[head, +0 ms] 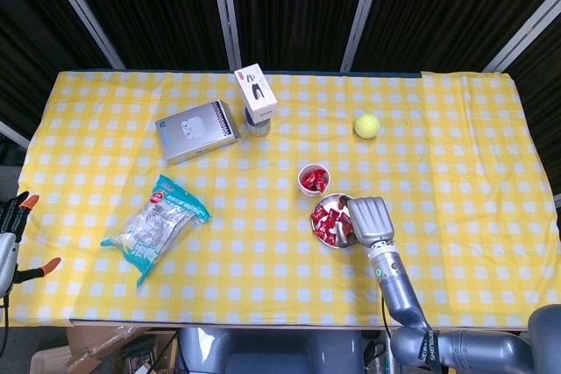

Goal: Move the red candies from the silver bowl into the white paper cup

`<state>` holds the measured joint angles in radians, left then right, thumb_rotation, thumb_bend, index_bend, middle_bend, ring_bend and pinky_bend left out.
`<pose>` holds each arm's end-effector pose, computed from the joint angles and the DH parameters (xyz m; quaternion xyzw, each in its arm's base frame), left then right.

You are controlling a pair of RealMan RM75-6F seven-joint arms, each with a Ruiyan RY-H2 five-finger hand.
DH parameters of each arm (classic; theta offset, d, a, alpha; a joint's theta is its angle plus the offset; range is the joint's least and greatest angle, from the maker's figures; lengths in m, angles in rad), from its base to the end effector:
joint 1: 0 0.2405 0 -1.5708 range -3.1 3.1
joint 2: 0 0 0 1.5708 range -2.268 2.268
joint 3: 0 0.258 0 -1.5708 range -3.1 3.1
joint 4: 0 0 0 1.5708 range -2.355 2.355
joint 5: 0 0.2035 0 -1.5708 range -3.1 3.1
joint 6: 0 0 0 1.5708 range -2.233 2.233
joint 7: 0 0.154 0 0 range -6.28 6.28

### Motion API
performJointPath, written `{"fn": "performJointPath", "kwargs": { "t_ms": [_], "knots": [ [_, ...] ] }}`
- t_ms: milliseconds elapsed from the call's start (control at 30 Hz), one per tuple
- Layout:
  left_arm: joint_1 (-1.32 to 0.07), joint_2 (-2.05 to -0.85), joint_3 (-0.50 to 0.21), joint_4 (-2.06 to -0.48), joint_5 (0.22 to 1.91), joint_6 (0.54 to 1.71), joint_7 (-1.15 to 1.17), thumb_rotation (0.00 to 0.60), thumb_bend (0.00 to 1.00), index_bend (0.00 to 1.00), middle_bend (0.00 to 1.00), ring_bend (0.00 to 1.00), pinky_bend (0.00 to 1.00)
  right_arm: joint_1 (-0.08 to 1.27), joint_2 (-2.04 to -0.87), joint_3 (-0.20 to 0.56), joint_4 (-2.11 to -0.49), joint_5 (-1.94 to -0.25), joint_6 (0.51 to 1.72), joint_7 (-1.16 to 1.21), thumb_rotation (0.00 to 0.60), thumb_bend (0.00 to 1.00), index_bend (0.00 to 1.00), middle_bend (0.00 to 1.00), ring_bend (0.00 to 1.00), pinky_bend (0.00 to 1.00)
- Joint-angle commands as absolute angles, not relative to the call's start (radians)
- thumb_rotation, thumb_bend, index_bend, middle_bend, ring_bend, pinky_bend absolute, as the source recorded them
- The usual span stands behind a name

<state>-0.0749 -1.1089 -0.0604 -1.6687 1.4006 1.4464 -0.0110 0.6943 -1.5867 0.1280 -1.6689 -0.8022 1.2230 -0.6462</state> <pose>-0.3170 0.1881 0.1652 -0.5565 -0.4380 -0.3786 0.5959 -0.1652 -0.3159 -0.0139 0.6905 -0.4300 0.3031 0.4964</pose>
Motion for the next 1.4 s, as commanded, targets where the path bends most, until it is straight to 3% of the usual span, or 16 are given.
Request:
{"fn": "performJointPath", "kwargs": {
  "t_ms": [33, 467, 733, 1033, 1400],
  "knots": [
    [-0.076, -1.108, -0.06, -1.668, 1.4, 1.444, -0.012, 0.6, 0.05, 0.0, 0.0, 0.0, 0.0, 0.699, -1.61, 0.137, -1.629, -0.779, 1.197, -0.642, 0.6, 0.3, 0.43, 0.73, 0.86, 0.89],
    [-0.08, -1.106, -0.061, -1.67, 1.392, 1.43, -0.012, 0.6, 0.05, 0.0, 0.0, 0.0, 0.0, 0.709, -1.664, 0.158, -1.508, -0.745, 1.127, -0.621, 0.6, 0.26, 0.43, 0.73, 0.86, 0.89],
    [-0.082, -1.106, -0.061, -1.672, 1.389, 1.427, -0.009, 0.6, 0.05, 0.0, 0.0, 0.0, 0.0, 0.712, -1.679, 0.169, -1.463, -0.736, 1.103, -0.616, 0.6, 0.26, 0.53, 0.73, 0.86, 0.89],
    [-0.081, -1.106, -0.061, -1.673, 1.391, 1.43, -0.009, 0.6, 0.05, 0.0, 0.0, 0.0, 0.0, 0.701, -1.676, 0.17, -1.462, -0.754, 1.097, -0.596, 0.6, 0.5, 0.58, 0.73, 0.86, 0.89],
    [-0.079, -1.105, -0.06, -1.672, 1.397, 1.436, -0.013, 0.6, 0.05, 0.0, 0.0, 0.0, 0.0, 0.68, -1.618, 0.17, -1.554, -0.816, 1.139, -0.59, 0.6, 0.55, 0.58, 0.73, 0.86, 0.89]
  ]
}}
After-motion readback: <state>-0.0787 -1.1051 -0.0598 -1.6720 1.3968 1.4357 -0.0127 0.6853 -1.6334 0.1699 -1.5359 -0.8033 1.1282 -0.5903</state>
